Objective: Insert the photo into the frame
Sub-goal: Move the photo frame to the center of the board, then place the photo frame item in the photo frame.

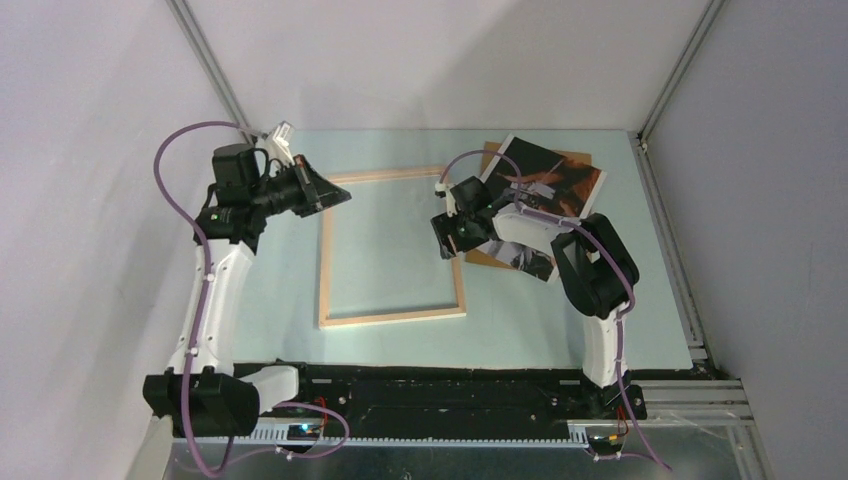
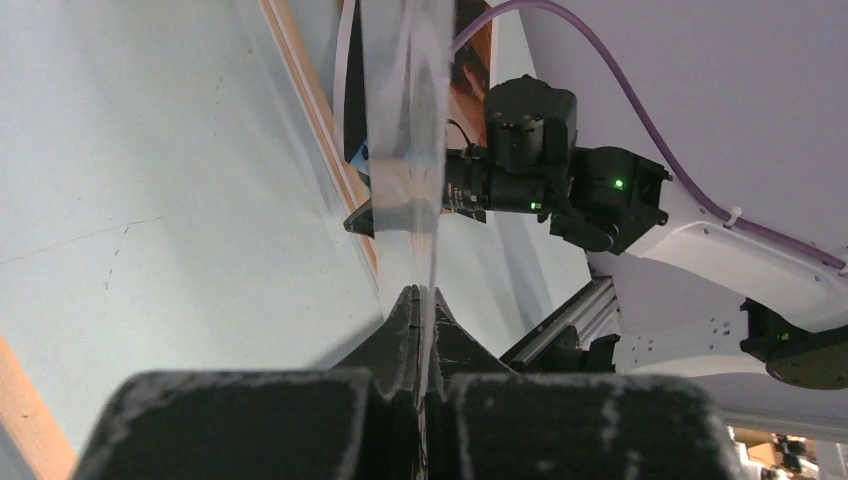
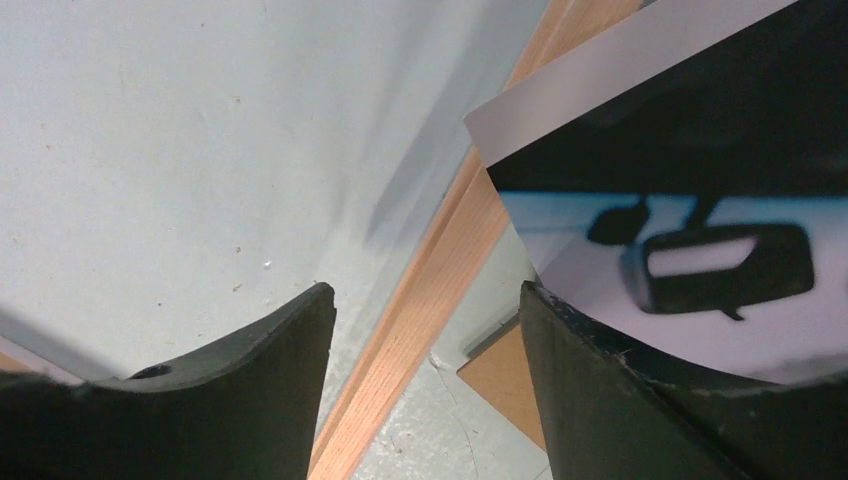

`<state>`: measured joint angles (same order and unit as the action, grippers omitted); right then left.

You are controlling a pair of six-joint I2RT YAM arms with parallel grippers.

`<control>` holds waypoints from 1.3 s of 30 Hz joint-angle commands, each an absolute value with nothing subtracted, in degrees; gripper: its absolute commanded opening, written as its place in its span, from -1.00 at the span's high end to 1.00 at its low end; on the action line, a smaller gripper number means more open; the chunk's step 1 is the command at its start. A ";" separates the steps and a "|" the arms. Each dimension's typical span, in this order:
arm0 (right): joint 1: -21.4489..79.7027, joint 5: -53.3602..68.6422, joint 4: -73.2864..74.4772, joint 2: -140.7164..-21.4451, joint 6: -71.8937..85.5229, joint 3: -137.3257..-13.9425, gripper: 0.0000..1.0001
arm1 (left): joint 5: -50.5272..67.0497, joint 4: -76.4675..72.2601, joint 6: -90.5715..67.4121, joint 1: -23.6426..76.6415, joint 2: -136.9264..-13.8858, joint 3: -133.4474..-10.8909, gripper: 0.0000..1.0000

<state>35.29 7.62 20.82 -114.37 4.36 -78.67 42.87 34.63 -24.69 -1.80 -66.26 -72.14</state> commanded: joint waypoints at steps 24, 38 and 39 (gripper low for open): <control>22.33 14.56 17.68 -101.02 1.03 -73.41 -0.50 | 52.20 18.23 -35.31 -2.13 -71.25 -66.59 1.00; 18.14 15.75 16.05 -96.21 0.20 -70.54 -0.48 | 56.44 16.70 -31.67 -2.16 -81.07 -63.60 1.00; 18.16 15.66 16.07 -96.14 0.19 -70.47 -0.48 | 56.45 16.70 -31.39 -2.14 -82.63 -63.53 1.00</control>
<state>17.74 15.51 18.06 -98.78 1.23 -70.87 53.01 19.40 -33.36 -1.91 -79.18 -63.70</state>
